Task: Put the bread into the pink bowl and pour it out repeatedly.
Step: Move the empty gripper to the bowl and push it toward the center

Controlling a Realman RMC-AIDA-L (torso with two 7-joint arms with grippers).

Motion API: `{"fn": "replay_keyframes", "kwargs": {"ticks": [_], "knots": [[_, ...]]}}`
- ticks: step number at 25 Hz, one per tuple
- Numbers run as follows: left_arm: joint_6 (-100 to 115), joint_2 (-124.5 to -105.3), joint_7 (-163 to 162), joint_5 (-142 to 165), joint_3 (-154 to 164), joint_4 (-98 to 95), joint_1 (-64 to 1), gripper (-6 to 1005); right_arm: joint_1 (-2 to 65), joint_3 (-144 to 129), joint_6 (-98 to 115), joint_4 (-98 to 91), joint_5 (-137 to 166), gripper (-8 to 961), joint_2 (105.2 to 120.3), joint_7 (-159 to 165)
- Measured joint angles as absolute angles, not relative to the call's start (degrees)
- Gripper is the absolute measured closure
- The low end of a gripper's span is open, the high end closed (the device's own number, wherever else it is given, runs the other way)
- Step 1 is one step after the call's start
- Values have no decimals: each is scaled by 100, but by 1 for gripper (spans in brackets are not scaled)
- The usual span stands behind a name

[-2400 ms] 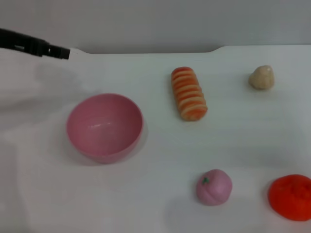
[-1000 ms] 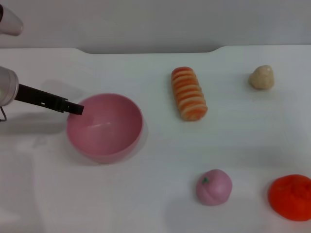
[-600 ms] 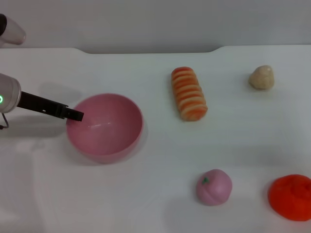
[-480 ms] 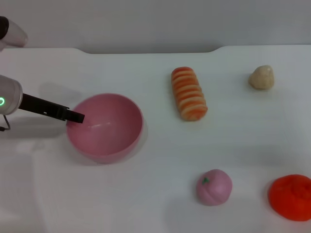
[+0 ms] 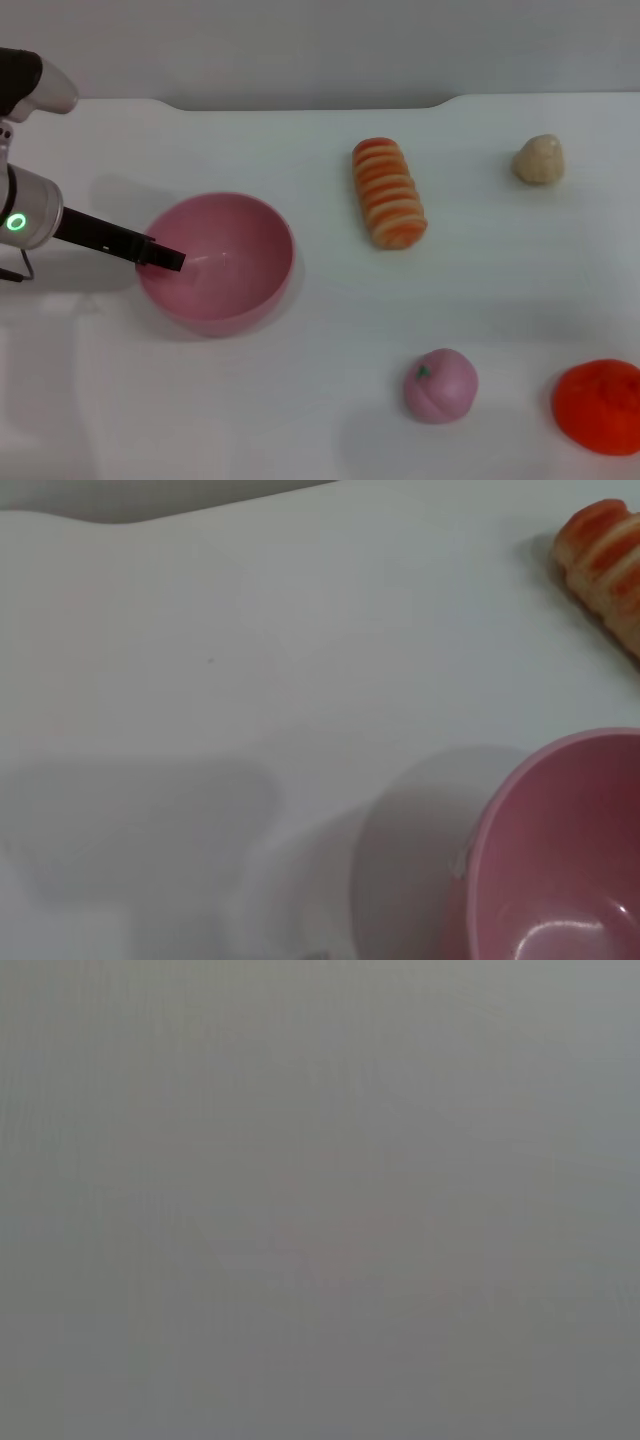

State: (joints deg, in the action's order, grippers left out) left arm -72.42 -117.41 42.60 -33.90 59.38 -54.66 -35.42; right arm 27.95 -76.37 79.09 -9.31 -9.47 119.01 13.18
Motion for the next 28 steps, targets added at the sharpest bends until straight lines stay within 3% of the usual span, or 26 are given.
{"fn": "replay_keyframes", "kwargs": {"ticks": [9, 14, 19, 25, 28], "knots": [[-7225, -11750, 4137, -3414, 5879, -5488, -3507, 332, 2756, -7636, 7910, -931, -949, 397, 11901, 1320], [-7224, -11762, 4155, -3414, 5965, -5513, -3497, 426, 2744, -7634, 7920, -919, -950, 393, 11905, 1368], [-7210, -11768, 4173, -3385, 6080, -5518, -3519, 693, 2734, -7612, 7930, -903, -950, 390, 11909, 1370], [-7200, -11768, 4148, -3439, 6063, -5712, -3480, 893, 2733, -7616, 7912, -896, -950, 385, 11909, 1371], [-7200, -11768, 4135, -3441, 6063, -5773, -3470, 937, 2733, -7614, 7910, -896, -950, 383, 11909, 1375]]}}
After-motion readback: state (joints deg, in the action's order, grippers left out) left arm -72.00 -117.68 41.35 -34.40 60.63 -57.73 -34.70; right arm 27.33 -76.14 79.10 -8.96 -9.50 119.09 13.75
